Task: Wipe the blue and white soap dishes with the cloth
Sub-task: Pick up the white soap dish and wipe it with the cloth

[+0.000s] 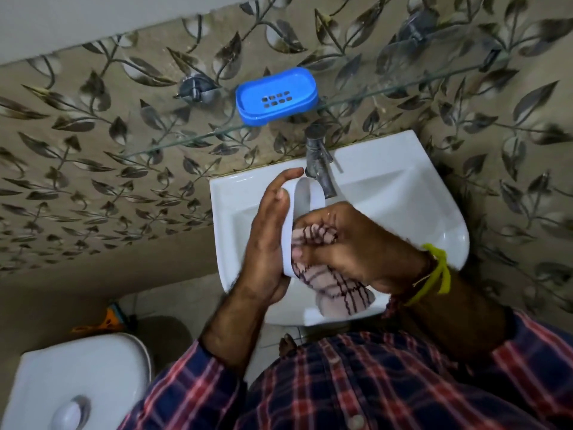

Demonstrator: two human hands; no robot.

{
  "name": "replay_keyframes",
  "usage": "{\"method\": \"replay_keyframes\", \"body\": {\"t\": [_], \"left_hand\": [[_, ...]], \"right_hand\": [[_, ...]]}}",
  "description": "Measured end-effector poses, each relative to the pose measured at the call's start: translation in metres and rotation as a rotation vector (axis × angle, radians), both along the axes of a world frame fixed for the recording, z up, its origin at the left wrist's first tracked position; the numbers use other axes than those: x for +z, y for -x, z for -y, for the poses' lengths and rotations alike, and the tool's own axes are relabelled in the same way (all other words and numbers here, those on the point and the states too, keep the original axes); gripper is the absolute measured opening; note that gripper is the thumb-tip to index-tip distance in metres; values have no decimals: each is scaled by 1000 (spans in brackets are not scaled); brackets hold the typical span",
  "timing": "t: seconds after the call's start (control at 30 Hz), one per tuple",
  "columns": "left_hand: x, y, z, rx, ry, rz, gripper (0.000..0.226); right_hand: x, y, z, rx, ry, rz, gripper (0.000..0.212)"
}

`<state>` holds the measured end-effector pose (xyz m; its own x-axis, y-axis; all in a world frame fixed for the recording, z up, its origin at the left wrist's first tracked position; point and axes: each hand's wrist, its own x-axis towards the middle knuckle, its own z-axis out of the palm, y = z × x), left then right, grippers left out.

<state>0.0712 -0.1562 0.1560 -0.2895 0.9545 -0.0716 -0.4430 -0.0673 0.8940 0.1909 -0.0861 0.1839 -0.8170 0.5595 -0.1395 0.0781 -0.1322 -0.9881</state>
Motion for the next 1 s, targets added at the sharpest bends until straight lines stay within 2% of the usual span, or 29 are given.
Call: {"method": "replay_keyframes", "body": {"t": [0.07,0.17,0.33,0.47,0.53,0.6,0.67,0.73,0.77,0.8,0.83,0.9,0.93,1.0], "left_hand": [[1,4,-3,-20,24,-9,33],[1,2,-8,-20,64,5,32],[4,2,-13,41,62,-52,30],[10,5,-22,63,89,-4,29],[13,8,-24,93,83,-29,27],[15,8,-24,134,137,-37,27],[13,6,-26,166,233,-32,31],[15,7,-26,184,277,-23,44],[14,9,-23,217,269,-94,53],[10,12,-18,256,194,-242,64],[6,12,-12,256,81,-427,73],[-13,5,-5,164,-135,-795,80],[-18,-2,-5,155,-159,-836,80],[-18,-12,-11,225,-129,-713,80]], "right_hand": [[-4,0,4,-37,40,29,4],[-3,4,5,-216,186,-47,7],[1,0,-3,27,-19,58,4],[-1,0,-3,-61,-33,-34,17],[0,-2,-2,24,-64,-45,10],[2,-1,0,61,-76,-48,22],[-3,3,2,-57,-46,-37,26],[-6,6,2,-180,3,-43,29],[-6,6,-1,-244,92,-53,28],[-4,5,-5,-293,219,-63,22],[-2,4,-10,-309,359,-92,18],[5,2,-16,-283,538,-137,26],[8,3,-15,-253,585,-158,23],[9,8,-12,-243,615,-172,13]]}}
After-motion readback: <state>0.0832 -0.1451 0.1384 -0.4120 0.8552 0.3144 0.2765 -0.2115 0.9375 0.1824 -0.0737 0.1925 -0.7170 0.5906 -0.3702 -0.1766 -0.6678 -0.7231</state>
